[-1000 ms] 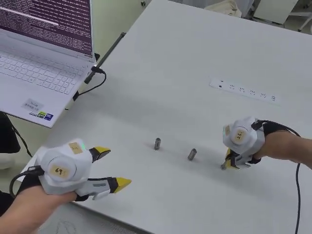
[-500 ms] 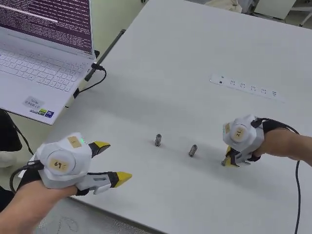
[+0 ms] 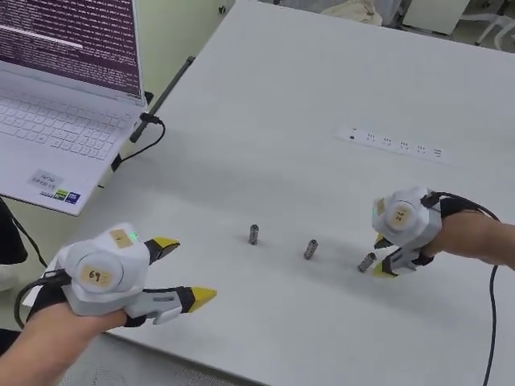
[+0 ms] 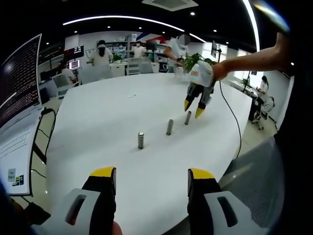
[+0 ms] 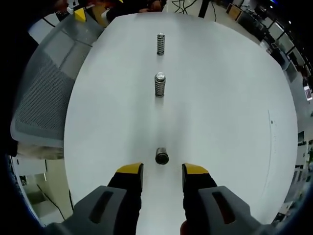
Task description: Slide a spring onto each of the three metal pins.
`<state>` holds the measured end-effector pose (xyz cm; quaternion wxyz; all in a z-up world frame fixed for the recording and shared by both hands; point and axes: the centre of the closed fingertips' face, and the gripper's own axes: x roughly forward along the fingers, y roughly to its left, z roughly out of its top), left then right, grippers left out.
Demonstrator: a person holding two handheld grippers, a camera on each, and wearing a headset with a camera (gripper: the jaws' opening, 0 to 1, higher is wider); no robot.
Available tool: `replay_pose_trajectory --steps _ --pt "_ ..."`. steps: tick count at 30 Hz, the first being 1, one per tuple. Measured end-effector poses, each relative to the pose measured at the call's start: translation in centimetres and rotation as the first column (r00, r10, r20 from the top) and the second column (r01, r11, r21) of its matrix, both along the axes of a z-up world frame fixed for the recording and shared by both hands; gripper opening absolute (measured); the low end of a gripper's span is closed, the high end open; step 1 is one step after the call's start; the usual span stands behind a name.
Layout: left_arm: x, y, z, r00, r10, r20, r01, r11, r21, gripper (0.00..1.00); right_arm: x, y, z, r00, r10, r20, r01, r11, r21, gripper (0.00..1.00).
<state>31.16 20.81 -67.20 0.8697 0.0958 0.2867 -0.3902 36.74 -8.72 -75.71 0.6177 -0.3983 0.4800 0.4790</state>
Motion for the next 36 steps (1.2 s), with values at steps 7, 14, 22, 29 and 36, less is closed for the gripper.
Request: replay_pose_trajectory --steps 7,14,22,29,36 --pt "0.1 -0.3 0.1 1.000 -0.011 0.009 0.011 1.000 0.004 0.54 -0.7 -0.8 0.8 0.992 -0.125 0.018 0.123 0.989 0.089 0.30" --pt "0.1 -0.3 0.2 1.000 -0.016 0.015 0.016 1.000 0.003 0.54 -1.7 -1.4 1.4 0.971 -0.235 0.038 0.226 0.960 0.166 0.31" --pt "0.4 -0.2 0.3 1.000 -0.022 0.015 0.022 1.000 -0.002 0.54 -3.9 -1.3 1.7 0.930 -0.361 0.071 0.333 0.908 0.256 0.32" --pt "0.8 -1.0 0.7 0.999 -0.038 0.020 0.039 0.999 -0.008 0.54 -5.4 -0.8 1.5 0.881 -0.461 0.109 0.402 0.850 0.340 0.35" --pt "0.8 -1.9 0.6 0.998 -0.066 0.021 0.066 0.998 -0.011 0.54 -6.3 0.7 2.2 0.813 -0.576 0.083 0.484 0.749 0.452 0.38"
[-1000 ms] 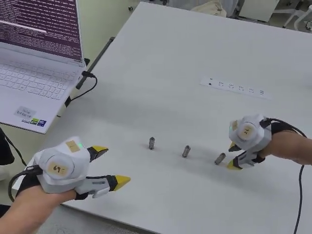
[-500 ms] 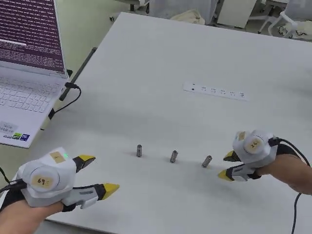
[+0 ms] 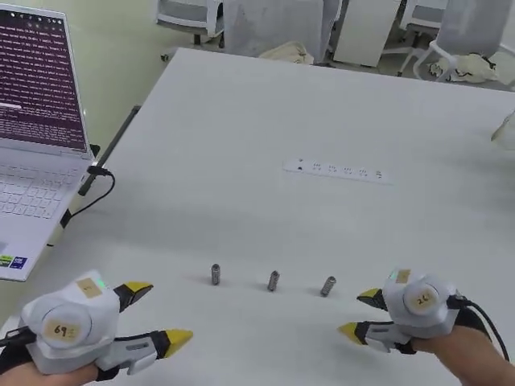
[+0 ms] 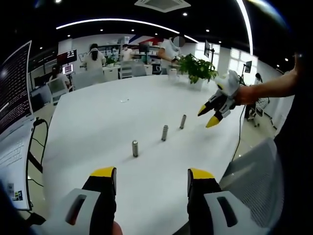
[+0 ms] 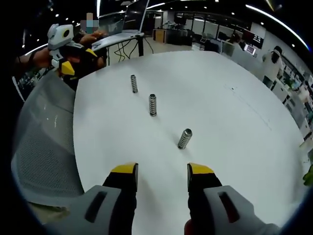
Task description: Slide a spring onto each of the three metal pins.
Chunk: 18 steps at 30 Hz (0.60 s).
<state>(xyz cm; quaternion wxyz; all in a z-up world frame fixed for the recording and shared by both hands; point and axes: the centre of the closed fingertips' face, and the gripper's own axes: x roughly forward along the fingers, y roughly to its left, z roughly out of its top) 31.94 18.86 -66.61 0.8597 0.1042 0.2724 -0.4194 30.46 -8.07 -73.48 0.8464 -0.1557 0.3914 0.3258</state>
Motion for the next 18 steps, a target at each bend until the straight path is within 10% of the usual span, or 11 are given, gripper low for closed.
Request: replay_pose_trajectory --steps 18 --pt "-0.7 0.0 0.1 1.000 -0.006 -0.003 0.006 1.000 -0.008 0.54 -3.4 0.6 1.8 0.990 -0.137 0.038 0.133 0.986 0.103 0.53"
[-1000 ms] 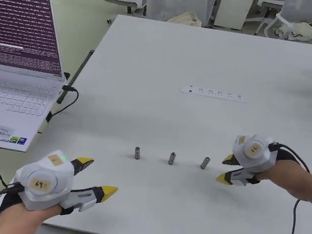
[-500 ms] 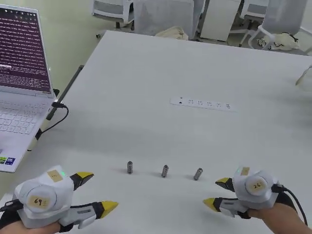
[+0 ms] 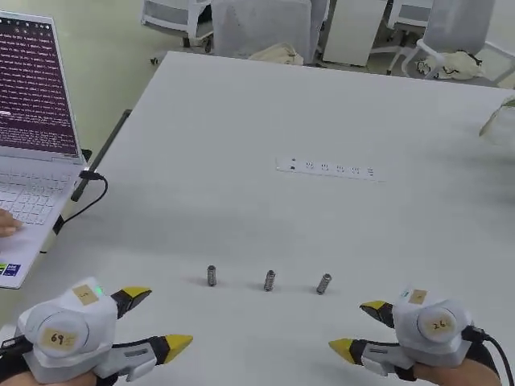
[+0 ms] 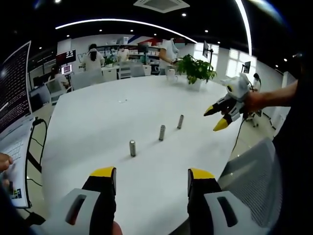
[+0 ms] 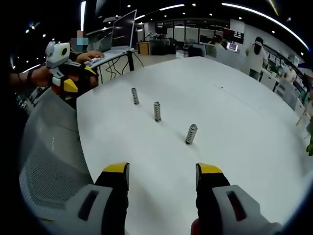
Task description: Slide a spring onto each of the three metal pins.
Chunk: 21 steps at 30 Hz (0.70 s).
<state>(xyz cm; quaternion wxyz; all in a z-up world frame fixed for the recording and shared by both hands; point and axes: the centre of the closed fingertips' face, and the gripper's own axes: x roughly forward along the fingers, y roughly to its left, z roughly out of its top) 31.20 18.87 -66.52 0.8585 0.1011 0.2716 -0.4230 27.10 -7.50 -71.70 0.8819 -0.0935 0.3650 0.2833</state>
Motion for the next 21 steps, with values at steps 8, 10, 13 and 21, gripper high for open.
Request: replay_pose_trajectory --steps 8,10,13,21 --pt "-0.5 0.2 -0.1 1.000 0.011 -0.007 -0.011 1.000 -0.005 0.55 -1.0 -0.8 0.8 0.998 -0.067 0.023 0.066 0.997 0.029 0.56" --pt "-0.5 0.2 -0.2 1.000 0.007 -0.009 -0.007 1.000 0.002 0.55 -1.1 -1.0 0.9 0.997 -0.075 0.029 0.074 0.997 0.032 0.57" --pt "-0.5 0.2 -0.1 1.000 0.005 -0.008 -0.005 1.000 0.008 0.55 -1.6 -1.3 1.2 0.994 -0.107 0.038 0.105 0.993 0.055 0.58" --pt "-0.3 0.3 0.7 1.000 0.024 0.002 -0.024 1.000 0.012 0.56 -3.3 -0.8 1.1 0.989 -0.144 0.029 0.141 0.986 0.094 0.63"
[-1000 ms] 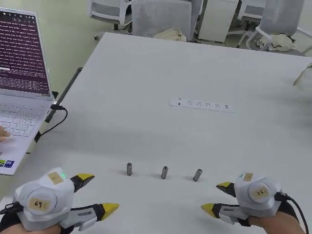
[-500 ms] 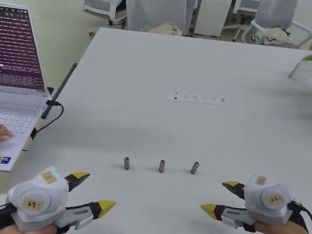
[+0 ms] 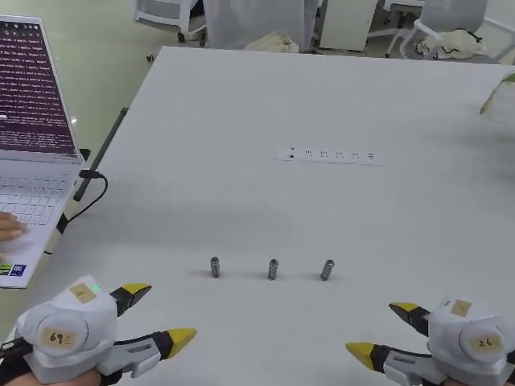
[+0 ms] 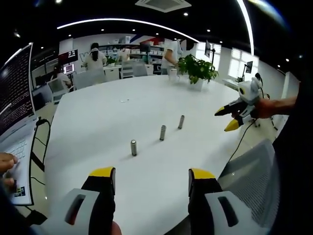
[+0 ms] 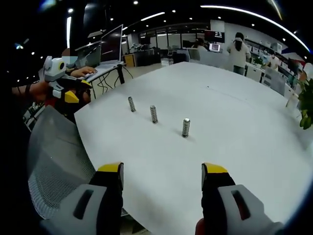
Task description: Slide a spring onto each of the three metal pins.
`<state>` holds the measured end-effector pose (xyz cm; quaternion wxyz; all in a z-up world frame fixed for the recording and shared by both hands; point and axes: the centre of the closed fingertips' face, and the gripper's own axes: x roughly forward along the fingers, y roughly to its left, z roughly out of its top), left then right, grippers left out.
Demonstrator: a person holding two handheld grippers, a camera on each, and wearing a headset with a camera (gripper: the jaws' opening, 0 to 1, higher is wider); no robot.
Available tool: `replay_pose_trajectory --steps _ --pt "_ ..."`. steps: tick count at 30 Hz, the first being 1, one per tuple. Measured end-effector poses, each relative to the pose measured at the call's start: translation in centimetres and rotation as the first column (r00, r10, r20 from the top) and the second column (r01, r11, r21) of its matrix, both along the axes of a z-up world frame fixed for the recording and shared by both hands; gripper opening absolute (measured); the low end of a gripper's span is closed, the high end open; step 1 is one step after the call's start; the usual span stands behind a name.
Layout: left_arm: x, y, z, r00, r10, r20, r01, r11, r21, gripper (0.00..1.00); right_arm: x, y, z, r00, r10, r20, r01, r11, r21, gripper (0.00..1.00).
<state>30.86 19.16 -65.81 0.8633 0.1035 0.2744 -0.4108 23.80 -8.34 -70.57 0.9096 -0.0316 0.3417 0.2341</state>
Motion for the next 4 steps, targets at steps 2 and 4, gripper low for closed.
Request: replay_pose_trajectory --steps 2,4 --pt "0.09 0.14 0.06 1.000 0.014 0.000 -0.014 1.000 -0.004 0.56 -0.46 0.31 -0.24 1.000 0.012 -0.012 -0.012 1.000 -0.001 0.64" --pt "0.11 0.24 0.19 1.000 0.024 0.001 -0.024 1.000 -0.008 0.56 -0.70 0.47 -0.27 1.000 0.021 -0.018 -0.021 1.000 -0.009 0.65"
